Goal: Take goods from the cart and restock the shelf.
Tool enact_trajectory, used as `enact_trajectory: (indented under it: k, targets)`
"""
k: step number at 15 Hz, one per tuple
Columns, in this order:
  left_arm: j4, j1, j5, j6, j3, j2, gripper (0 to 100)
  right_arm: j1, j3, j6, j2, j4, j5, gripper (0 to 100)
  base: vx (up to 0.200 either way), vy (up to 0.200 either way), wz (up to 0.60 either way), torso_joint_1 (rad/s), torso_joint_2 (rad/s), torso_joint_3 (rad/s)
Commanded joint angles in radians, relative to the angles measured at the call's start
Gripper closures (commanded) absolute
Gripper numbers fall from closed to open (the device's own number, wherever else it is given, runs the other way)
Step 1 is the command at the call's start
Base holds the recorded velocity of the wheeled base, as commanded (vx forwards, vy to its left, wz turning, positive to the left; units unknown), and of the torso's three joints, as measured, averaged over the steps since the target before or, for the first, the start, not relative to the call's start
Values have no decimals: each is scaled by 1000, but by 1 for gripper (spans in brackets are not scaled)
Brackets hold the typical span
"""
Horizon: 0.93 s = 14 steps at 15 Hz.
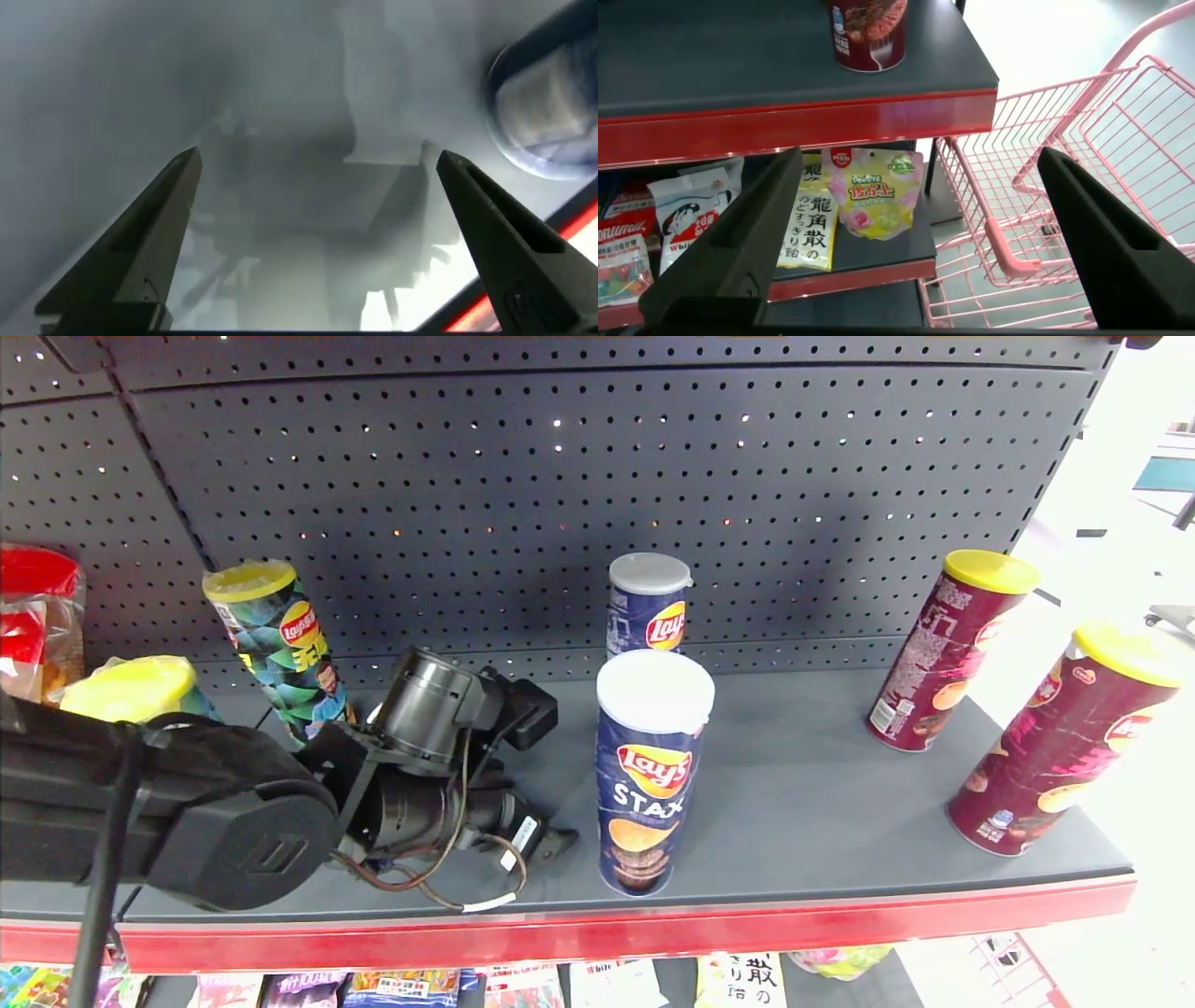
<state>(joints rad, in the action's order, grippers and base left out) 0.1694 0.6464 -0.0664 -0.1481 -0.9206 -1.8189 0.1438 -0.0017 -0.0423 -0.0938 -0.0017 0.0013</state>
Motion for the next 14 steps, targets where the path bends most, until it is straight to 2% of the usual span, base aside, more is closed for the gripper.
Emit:
enact_trajectory:
  k: [1, 7, 14]
  targets:
    - [6, 9, 2, 1, -7, -23, 0, 0, 0, 1, -4, -1, 0, 0, 0, 0, 0, 0, 0, 0]
    - [53, 18, 3, 4, -17, -42, 0, 0, 0, 1, -4, 0, 0, 0, 0, 0, 0, 0, 0, 0]
    - [56, 29, 5, 5, -37, -56, 0, 0, 0, 12, -4, 0, -1, 0, 0, 0, 0, 0, 0, 0]
